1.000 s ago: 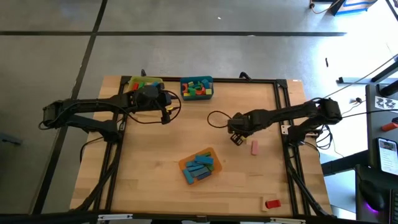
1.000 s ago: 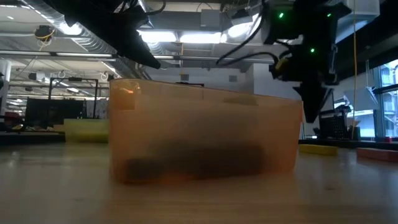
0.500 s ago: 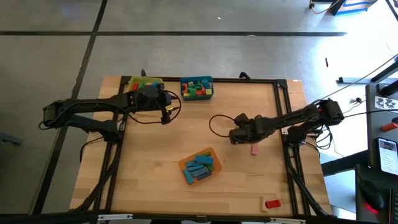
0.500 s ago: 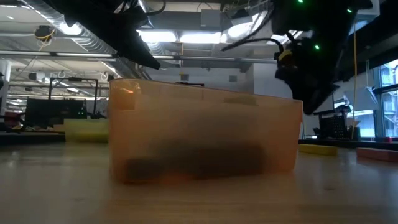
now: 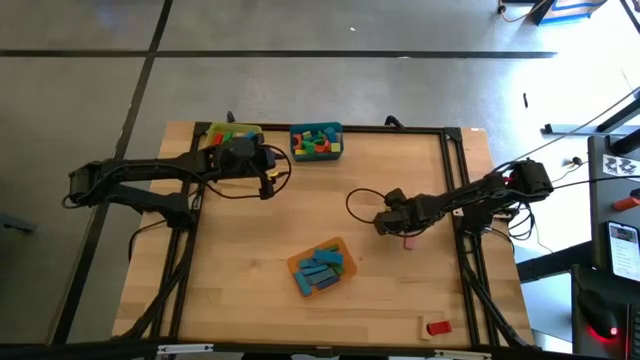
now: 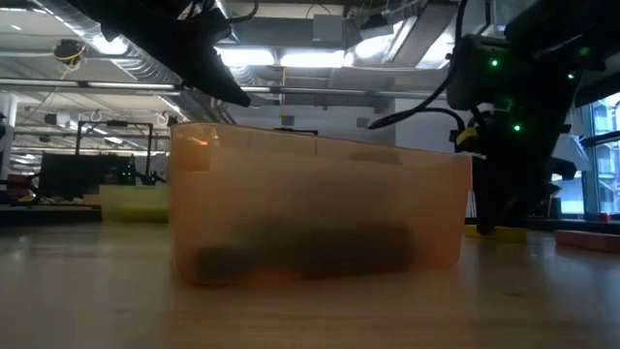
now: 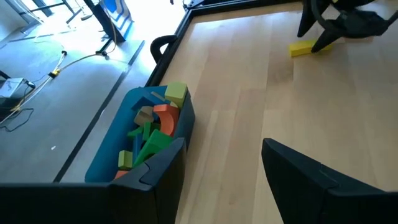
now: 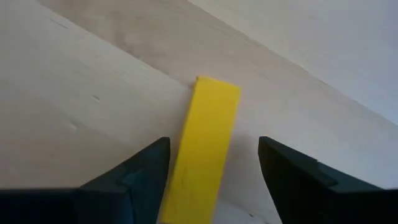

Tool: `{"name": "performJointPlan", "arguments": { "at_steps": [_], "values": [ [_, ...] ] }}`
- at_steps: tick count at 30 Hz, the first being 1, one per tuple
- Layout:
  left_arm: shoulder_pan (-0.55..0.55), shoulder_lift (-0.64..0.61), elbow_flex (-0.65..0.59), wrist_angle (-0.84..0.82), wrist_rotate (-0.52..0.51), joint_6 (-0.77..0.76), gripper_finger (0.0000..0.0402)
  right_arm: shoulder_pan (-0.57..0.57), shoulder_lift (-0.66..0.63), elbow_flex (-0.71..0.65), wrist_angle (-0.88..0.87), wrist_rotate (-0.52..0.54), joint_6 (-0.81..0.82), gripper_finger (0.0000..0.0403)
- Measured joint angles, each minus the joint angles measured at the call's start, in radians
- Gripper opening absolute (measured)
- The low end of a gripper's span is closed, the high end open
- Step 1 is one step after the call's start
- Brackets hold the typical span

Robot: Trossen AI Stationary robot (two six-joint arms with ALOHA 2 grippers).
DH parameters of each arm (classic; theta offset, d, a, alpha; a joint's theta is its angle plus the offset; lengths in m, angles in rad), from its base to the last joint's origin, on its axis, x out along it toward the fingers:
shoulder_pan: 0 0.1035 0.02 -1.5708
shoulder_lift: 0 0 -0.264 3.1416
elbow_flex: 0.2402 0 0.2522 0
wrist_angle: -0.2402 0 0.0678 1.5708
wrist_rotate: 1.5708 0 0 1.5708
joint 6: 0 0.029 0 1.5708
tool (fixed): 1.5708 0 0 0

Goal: Sort blocks by size
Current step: Put the yellow rectangular block into the orange bin

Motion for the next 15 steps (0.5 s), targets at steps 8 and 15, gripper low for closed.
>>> {"name": "performJointPlan", "arguments": {
  "at_steps": [8,15],
  "values": [
    [0.000,0.000,0.000,0.000,0.000,0.002,0.0196,0.000,0.000,-0.034,0.068,-0.006,-0.007,0.0222],
    [0.000,0.000,0.000,0.000,0.000,0.003,0.0196,0.001,-0.001,-0.047,0.116,-0.009,-0.059,0.0136]
  ]
}}
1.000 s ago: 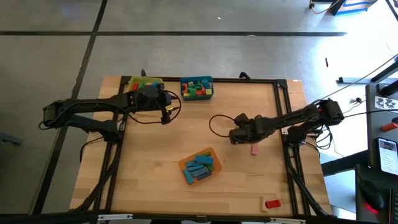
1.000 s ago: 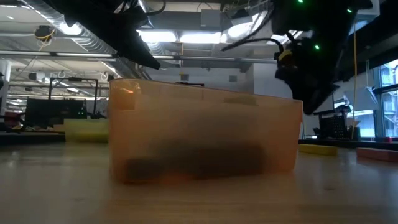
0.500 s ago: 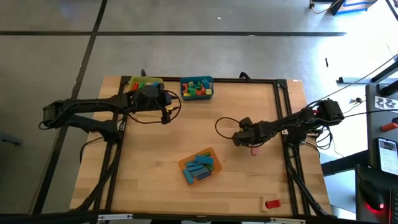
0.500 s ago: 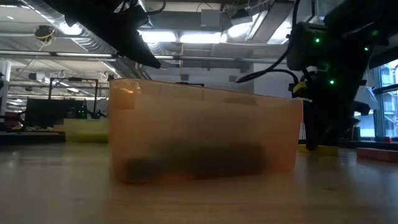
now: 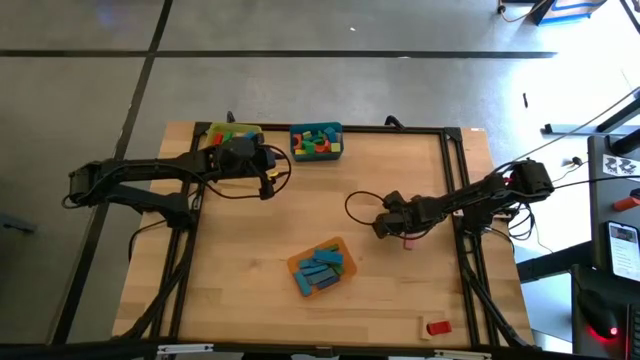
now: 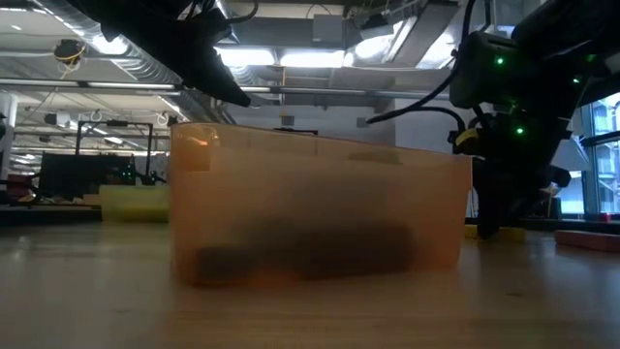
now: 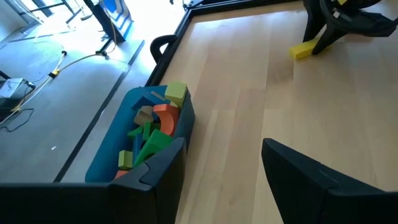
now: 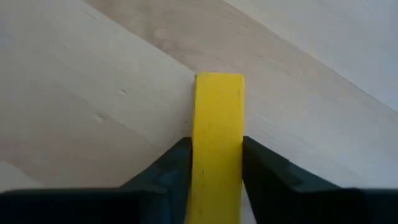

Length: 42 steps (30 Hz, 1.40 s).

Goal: Sort blocks by size
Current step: Put the yellow rectangular block into the orange bin

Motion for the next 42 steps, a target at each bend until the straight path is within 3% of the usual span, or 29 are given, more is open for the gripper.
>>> {"name": "performJointPlan", "arguments": {
  "at_steps": [4,11,23,32,42],
  "values": [
    [0.000,0.000,0.000,-0.001,0.000,0.000,0.0196,0.000,0.000,-0.003,0.021,0.012,-0.045,0.0106],
    [-0.002,-0.013,0.000,-0.007,0.000,0.027,0.0196,0.000,0.003,0.015,0.049,0.029,-0.123,0.0122],
    [-0.013,-0.140,0.000,-0.111,0.000,0.006,0.0196,0.020,0.003,0.239,0.119,0.031,-0.413,0.0119],
    [-0.013,-0.164,0.000,-0.137,0.000,-0.003,0.0196,0.105,0.003,0.275,0.525,-0.202,-0.715,0.0116],
    [-0.013,-0.164,0.000,-0.128,0.000,-0.007,0.0196,0.127,0.058,0.276,0.670,-0.364,-0.766,0.0119]
  ]
}}
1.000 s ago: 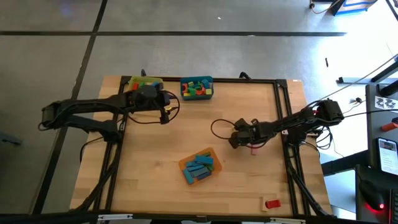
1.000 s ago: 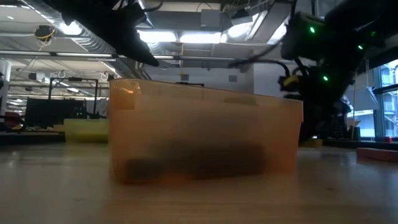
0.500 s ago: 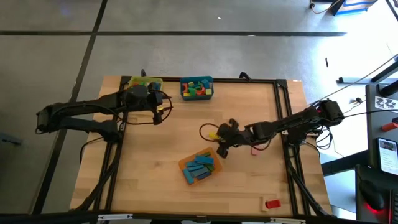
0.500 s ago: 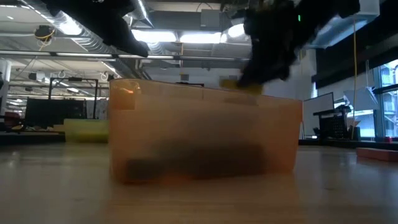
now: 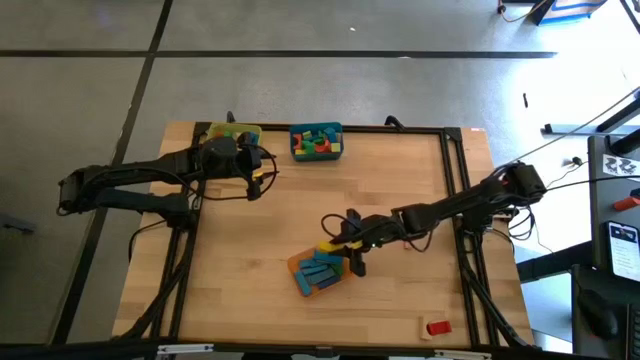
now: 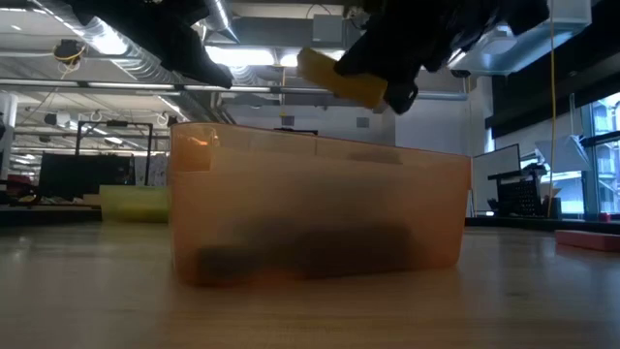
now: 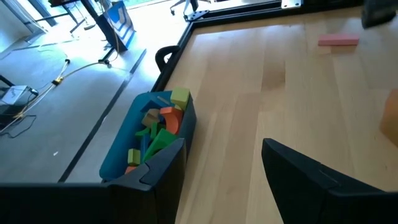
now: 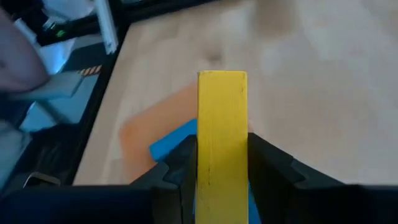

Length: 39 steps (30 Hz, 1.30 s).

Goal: Sort blocks by size
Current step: Put the yellow rectangular block into the orange bin, then put the pink rectangular block into the orange bin

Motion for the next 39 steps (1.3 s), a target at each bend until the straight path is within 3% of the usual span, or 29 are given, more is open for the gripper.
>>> {"name": "performJointPlan", "arguments": {
  "at_steps": [10,25,34,39],
  "values": [
    [0.000,0.000,0.000,0.001,0.000,0.000,0.0196,0.000,0.155,0.000,0.149,-0.211,-0.023,0.0121],
    [0.000,0.001,0.000,0.001,0.000,0.000,0.0196,0.000,0.190,0.000,0.160,-0.196,0.060,0.0126],
    [0.000,0.001,0.000,0.001,0.000,0.000,0.0196,-0.002,0.190,0.000,0.160,-0.208,0.083,0.0188],
    [0.000,0.001,0.000,0.001,0.000,0.000,0.0196,-0.033,0.171,0.000,0.156,-0.231,0.060,0.0201]
  ]
}}
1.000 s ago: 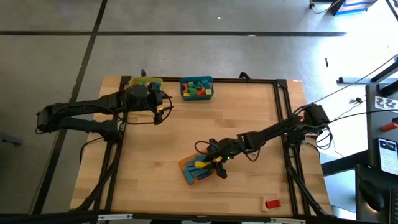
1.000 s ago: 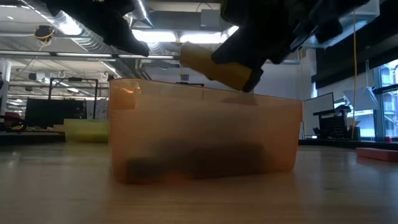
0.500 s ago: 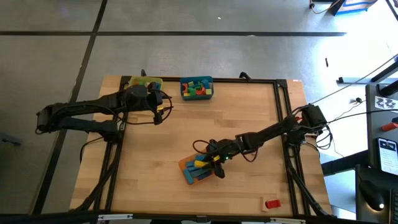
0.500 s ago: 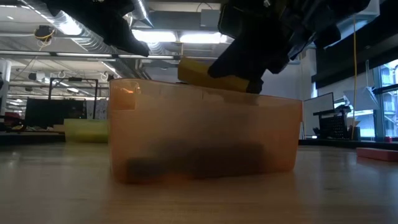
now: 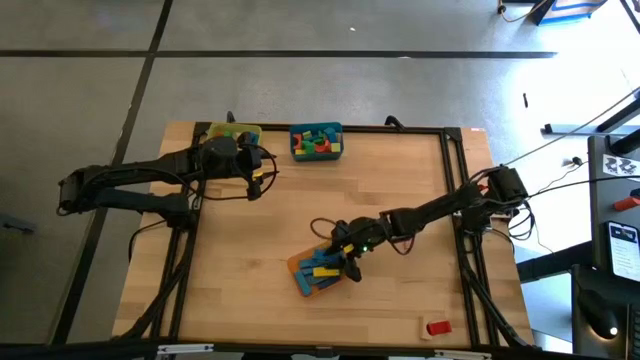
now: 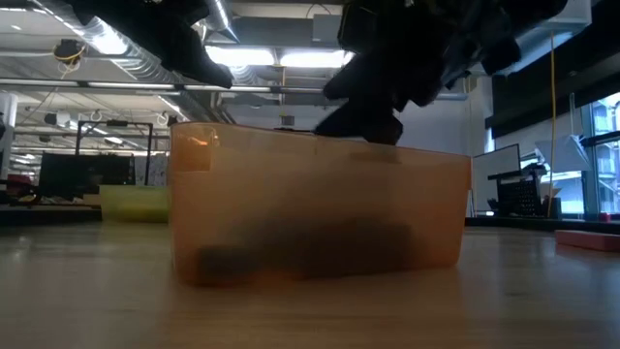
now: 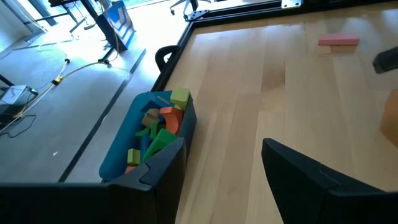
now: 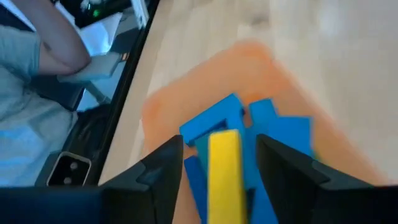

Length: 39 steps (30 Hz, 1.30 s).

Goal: Sort blocks by size
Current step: Put the pink rectangular block into the orange bin

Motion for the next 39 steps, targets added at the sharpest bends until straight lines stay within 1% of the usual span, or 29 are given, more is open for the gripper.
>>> {"name": "performJointPlan", "arguments": {
  "at_steps": [4,7,10,13,15,17,21,24,28,31,33,36,39],
  "values": [
    [0.000,0.000,0.000,0.000,0.000,0.000,0.0196,-0.036,-0.041,0.000,-0.008,-0.008,-0.012,0.0202],
    [0.000,0.000,0.000,0.000,0.000,0.000,0.0196,-0.056,-0.088,0.000,-0.078,0.018,-0.021,0.0202],
    [0.000,0.000,0.000,0.000,0.000,0.005,0.0196,-0.064,-0.154,0.000,-0.216,0.077,-0.020,0.0202],
    [0.000,0.000,0.000,0.000,0.000,0.003,0.0196,-0.062,-0.226,0.000,-0.390,0.175,0.009,0.0202],
    [0.000,0.000,0.000,0.000,0.000,0.002,0.0196,-0.061,-0.270,0.000,-0.500,0.224,0.076,0.0202],
    [0.000,0.000,0.000,0.001,0.000,0.001,0.0196,-0.061,-0.307,0.000,-0.626,0.246,0.167,0.0202],
    [0.000,0.000,0.000,0.006,0.000,0.000,0.0196,-0.061,-0.336,0.000,-0.876,0.271,0.413,0.0202],
    [0.000,0.000,0.000,0.006,0.000,-0.008,0.0196,-0.061,-0.336,0.000,-1.051,0.249,0.570,0.0202],
    [0.000,0.000,0.000,0.006,0.000,-0.014,0.0196,-0.059,-0.328,-0.001,-1.219,0.210,0.717,0.0202],
    [0.000,0.000,0.000,0.006,0.000,-0.014,0.0196,-0.046,-0.329,-0.001,-1.285,0.199,0.821,0.0202],
    [0.000,0.000,0.000,0.006,0.000,-0.014,0.0196,-0.045,-0.328,-0.001,-1.332,0.195,0.861,0.0202],
    [0.000,0.000,0.000,0.004,0.000,-0.014,0.0196,-0.034,-0.316,-0.002,-1.379,0.201,0.899,0.0202],
    [0.000,0.000,0.000,0.003,0.000,-0.014,0.0196,-0.034,-0.308,-0.025,-1.368,0.191,0.917,0.0202]
  ]
}}
